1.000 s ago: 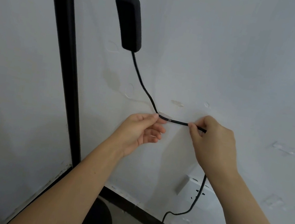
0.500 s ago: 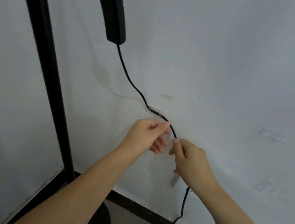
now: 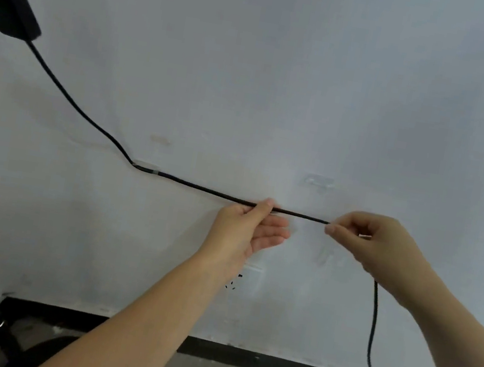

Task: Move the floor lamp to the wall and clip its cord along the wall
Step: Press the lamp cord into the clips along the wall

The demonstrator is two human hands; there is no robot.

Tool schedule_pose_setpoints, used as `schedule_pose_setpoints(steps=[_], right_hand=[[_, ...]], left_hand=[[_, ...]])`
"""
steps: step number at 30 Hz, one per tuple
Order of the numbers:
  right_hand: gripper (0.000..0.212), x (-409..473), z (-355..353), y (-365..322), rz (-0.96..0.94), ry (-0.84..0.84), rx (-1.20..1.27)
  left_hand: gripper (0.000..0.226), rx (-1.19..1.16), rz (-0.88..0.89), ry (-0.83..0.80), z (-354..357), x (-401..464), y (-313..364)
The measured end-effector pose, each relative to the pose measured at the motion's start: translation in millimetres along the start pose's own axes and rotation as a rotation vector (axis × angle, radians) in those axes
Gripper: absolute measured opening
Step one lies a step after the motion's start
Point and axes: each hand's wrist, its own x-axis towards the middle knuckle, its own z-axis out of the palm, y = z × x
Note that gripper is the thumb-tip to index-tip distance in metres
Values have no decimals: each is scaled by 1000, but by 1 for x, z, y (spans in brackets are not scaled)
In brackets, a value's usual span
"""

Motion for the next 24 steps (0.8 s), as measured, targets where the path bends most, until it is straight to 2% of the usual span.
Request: schedule_pose_setpoints(steps=[3, 7, 12, 17, 24], right_hand=[[17, 4, -14, -10, -108, 172, -24], [14, 10, -16, -20, -176, 311, -39], [13, 23, -15, -27, -210, 355, -103], [14, 28, -15, -25, -201, 377, -80], [19, 30, -14, -18, -169, 410, -60]], left_hand=[[22, -71, -20, 13, 17, 2, 0], [29, -58, -22, 32, 27, 5, 5], [33, -19, -68, 19, 34, 2, 10], [28, -156, -125, 5, 40, 2, 13], [23, -108, -76, 35, 43, 7, 17]])
